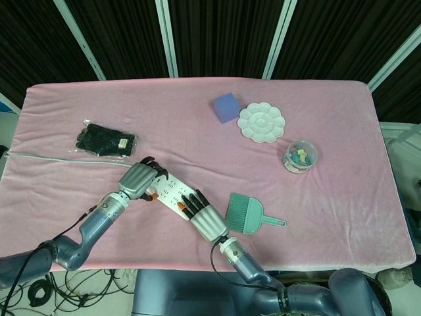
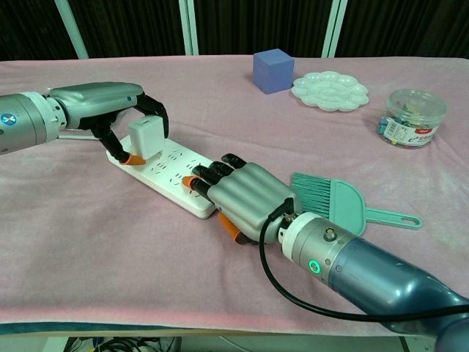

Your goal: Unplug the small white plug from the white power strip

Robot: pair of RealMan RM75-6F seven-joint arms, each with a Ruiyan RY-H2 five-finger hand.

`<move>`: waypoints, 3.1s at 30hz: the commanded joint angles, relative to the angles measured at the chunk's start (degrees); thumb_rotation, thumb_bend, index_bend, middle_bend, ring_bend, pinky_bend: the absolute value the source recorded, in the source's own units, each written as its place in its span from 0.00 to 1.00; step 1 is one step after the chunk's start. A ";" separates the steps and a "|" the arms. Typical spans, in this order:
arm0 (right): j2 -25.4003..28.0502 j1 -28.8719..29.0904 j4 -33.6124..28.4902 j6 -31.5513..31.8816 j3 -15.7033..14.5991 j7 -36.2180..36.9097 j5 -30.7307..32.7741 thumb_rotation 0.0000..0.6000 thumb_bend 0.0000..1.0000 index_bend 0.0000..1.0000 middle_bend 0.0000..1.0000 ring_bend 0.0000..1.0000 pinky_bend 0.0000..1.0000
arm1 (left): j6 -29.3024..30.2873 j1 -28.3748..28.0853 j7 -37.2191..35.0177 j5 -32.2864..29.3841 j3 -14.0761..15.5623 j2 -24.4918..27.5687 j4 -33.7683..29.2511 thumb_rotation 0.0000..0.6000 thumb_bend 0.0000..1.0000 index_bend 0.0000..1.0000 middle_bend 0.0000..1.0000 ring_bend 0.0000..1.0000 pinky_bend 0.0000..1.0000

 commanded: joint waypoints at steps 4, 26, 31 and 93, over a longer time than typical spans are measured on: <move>-0.14 0.00 0.26 0.65 -0.12 0.30 -0.27 1.00 0.65 0.29 0.18 0.11 0.05 | 1.00 0.14 -0.67 0.37 -0.69 0.58 -0.51 1.00 0.77 0.72 0.70 0.24 0.15; 4.31 -0.78 -7.71 10.68 7.20 6.57 -3.78 1.00 0.35 0.00 0.03 0.06 0.05 | 8.05 8.44 -3.61 5.80 5.24 17.01 -14.29 1.00 0.76 0.70 0.69 0.24 0.15; 11.19 -1.84 -13.66 12.85 9.92 5.03 -2.86 1.00 0.35 0.00 0.03 0.06 0.05 | 11.08 11.80 -6.66 9.58 8.52 18.06 -12.03 1.00 0.76 0.69 0.68 0.24 0.14; 50.25 -40.64 -18.56 41.88 -8.55 37.87 -21.75 1.00 0.30 0.00 0.03 0.02 0.05 | 44.60 39.89 10.66 13.33 12.60 21.57 -25.59 1.00 0.08 0.13 0.04 0.00 0.00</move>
